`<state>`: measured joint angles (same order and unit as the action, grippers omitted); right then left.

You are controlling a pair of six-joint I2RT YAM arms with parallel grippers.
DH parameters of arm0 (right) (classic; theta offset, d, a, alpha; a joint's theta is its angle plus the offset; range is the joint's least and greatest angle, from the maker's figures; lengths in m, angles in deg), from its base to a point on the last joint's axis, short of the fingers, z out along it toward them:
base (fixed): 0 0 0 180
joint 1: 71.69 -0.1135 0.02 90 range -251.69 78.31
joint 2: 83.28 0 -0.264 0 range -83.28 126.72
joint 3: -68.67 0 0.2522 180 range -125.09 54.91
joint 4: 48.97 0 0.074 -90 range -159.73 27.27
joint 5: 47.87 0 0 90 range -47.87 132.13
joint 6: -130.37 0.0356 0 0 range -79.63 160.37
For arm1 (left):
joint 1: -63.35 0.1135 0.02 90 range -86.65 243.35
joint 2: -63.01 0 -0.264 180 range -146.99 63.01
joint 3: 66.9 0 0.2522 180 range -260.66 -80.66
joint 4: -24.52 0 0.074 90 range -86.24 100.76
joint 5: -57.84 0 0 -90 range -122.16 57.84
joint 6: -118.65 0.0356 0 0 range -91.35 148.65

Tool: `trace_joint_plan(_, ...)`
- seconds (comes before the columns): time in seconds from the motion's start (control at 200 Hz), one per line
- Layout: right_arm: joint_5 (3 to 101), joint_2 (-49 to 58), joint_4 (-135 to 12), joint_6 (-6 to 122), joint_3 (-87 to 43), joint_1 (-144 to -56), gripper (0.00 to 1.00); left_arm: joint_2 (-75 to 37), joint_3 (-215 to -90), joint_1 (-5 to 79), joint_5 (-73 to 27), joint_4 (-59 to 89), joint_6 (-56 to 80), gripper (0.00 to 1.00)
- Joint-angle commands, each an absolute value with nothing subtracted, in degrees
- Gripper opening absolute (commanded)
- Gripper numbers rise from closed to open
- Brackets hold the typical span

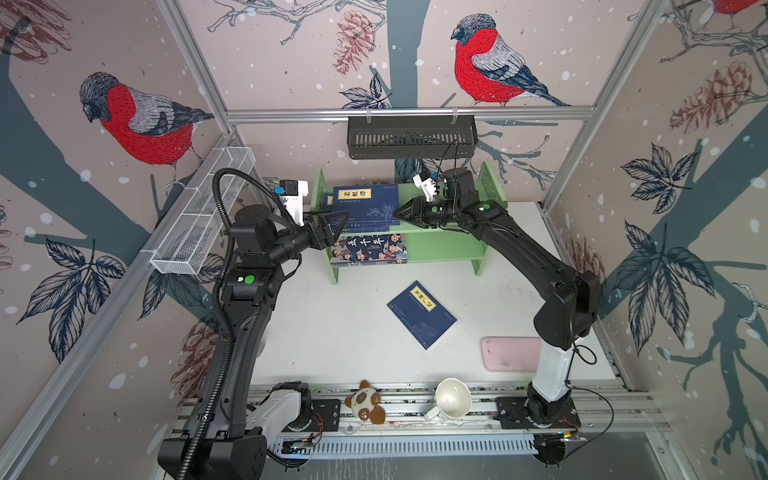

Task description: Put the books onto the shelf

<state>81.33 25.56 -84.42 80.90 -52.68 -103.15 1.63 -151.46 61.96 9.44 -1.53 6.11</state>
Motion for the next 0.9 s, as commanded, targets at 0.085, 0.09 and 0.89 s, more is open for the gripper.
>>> trace_joint_plan(0.085,84.15,25.95,-79.89,82.75,-51.52,-103.33,0.28,2.27,-151.08,61.95,9.76,1.01,5.84,0.7)
trace_joint_plan(0.09,84.19,25.96,-79.92,82.74,-51.52,-103.33,0.28,2.27,-151.07,61.99,9.76,1.01,5.86,0.7)
trace_joint_plan(0.89,83.85,23.34,-81.27,80.95,-50.02,-103.46,0.01,2.65,-150.97,61.96,9.58,1.34,5.72,0.7)
